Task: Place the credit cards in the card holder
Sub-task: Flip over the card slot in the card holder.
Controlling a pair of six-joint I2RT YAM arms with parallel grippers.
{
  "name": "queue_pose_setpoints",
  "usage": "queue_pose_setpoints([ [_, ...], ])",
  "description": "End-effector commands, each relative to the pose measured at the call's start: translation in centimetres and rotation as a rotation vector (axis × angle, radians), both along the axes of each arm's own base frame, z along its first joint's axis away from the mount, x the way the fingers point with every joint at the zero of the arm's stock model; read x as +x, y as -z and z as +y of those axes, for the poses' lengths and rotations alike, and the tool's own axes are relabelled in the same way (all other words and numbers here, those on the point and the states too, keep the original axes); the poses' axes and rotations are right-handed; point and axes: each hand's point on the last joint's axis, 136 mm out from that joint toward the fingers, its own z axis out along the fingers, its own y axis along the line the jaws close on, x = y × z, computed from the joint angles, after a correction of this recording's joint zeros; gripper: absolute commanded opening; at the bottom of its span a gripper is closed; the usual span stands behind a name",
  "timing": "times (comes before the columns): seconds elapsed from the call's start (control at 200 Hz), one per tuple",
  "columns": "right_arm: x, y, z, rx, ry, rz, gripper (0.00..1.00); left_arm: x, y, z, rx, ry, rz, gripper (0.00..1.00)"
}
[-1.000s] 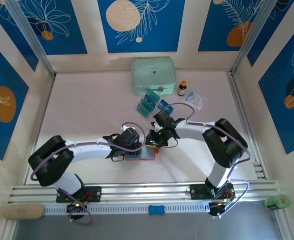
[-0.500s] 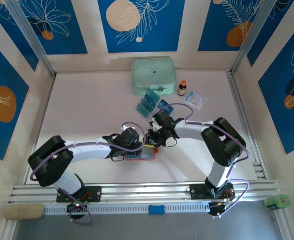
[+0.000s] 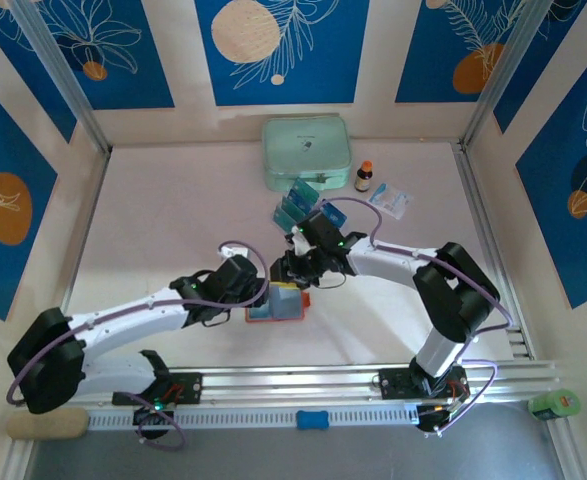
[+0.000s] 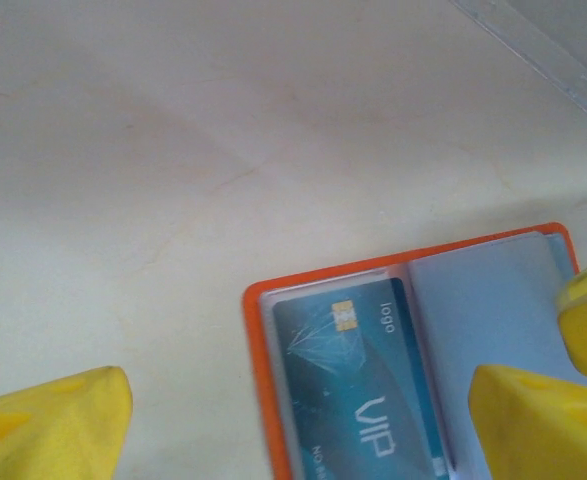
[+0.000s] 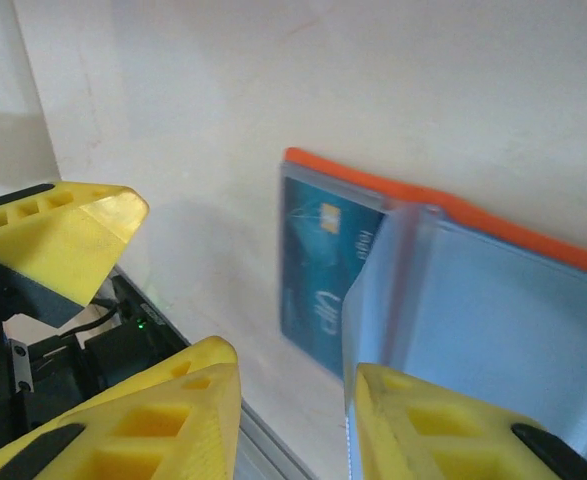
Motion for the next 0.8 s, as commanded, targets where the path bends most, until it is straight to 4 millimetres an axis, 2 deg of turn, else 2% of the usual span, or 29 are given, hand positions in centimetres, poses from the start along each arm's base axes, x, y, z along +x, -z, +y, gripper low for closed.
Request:
queue_pose_setpoints([
  [0.0, -0.6, 0.8, 1.8, -0.013, -0.025, 0.039, 0.36, 0.4, -2.2, -1.1, -0.104, -0.003, -0.052, 0.88],
  [0.33, -0.1, 3.2, 4.8, -0.030, -0.048, 0.077, 0.36, -0.2, -2.6, 0.5, -0.101, -0.027, -0.069, 0.88],
  [0.5, -0.1, 4.0, 4.9, -0.035, -0.044, 0.096, 0.36, -0.4, -2.2, 0.8, -0.097, -0.028, -0.064, 0.89],
  [0.795, -0.2, 4.5, 4.8, -0.037, -0.042, 0.117, 0.37, -0.5, -0.4, 0.5, -0.080, -0.024, -0.029, 0.89],
])
